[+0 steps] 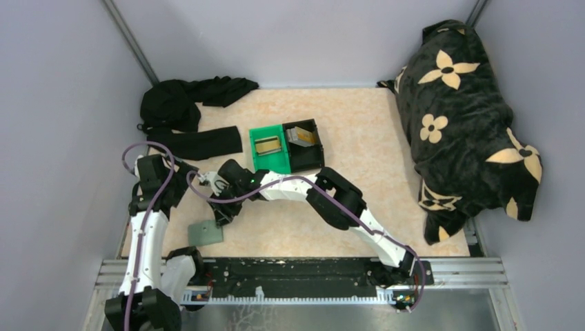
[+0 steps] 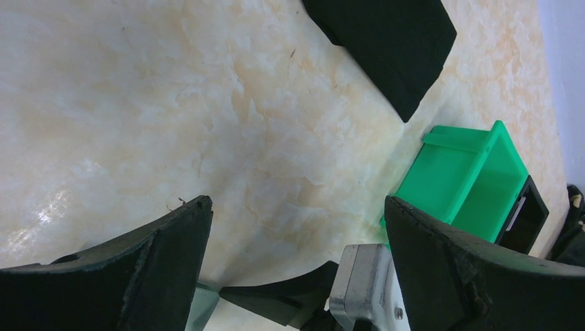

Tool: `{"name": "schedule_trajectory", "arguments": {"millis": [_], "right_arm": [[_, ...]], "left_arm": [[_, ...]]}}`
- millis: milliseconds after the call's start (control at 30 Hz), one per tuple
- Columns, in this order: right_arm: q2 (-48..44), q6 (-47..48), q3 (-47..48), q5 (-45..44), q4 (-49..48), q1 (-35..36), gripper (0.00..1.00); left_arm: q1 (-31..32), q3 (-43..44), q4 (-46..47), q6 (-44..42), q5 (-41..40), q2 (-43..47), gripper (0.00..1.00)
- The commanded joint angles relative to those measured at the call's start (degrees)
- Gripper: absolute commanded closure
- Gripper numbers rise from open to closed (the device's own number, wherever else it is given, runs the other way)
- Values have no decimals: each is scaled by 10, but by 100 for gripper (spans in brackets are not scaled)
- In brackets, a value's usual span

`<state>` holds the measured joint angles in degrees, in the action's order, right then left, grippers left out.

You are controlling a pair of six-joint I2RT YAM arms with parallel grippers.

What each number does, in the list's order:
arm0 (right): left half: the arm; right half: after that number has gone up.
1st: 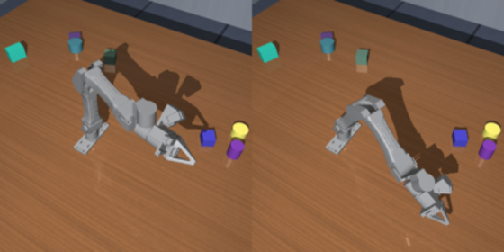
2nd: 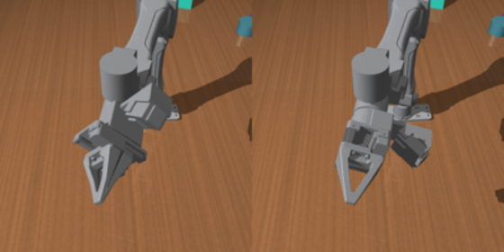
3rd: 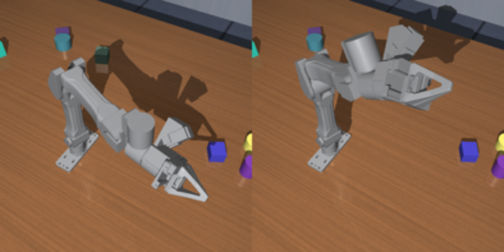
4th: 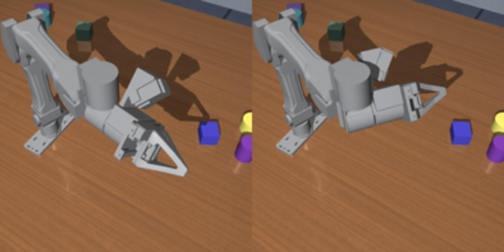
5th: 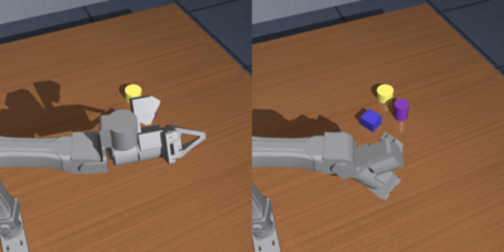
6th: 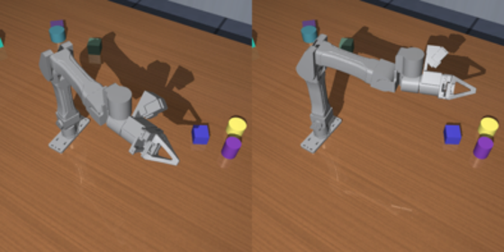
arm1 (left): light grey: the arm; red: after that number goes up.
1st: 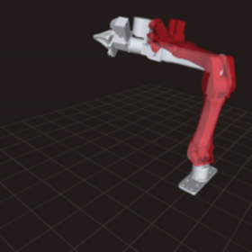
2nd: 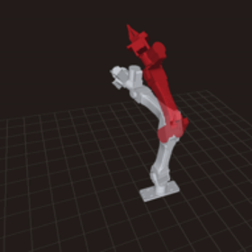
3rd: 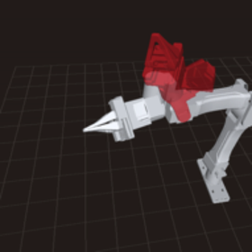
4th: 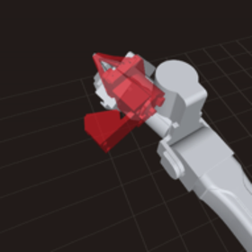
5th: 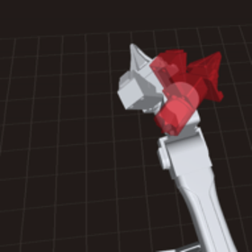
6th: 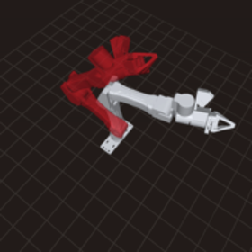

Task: Take the credit cards out of the card holder

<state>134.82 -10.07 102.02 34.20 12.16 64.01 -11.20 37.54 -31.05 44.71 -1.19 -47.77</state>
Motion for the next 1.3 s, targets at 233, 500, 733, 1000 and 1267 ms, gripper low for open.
{"name": "schedule_trajectory", "arguments": {"millis": [233,500,733,1000,1267], "right_arm": [[20,-22,32,-33,-13,-4,100],[-60,-96,-78,-69,-129,-34,100],[-106,-104,-110,-60,-166,-31,78],[-48,-95,-13,12,-107,11,100],[-3,-67,42,49,-34,29,100]], "left_arm": [[-2,-17,4,-18,12,15,0],[-3,17,-4,-31,-14,19,0],[-4,62,24,-2,10,-7,0],[-6,93,-21,14,-78,18,2],[-6,139,-43,12,-133,16,1]]}}
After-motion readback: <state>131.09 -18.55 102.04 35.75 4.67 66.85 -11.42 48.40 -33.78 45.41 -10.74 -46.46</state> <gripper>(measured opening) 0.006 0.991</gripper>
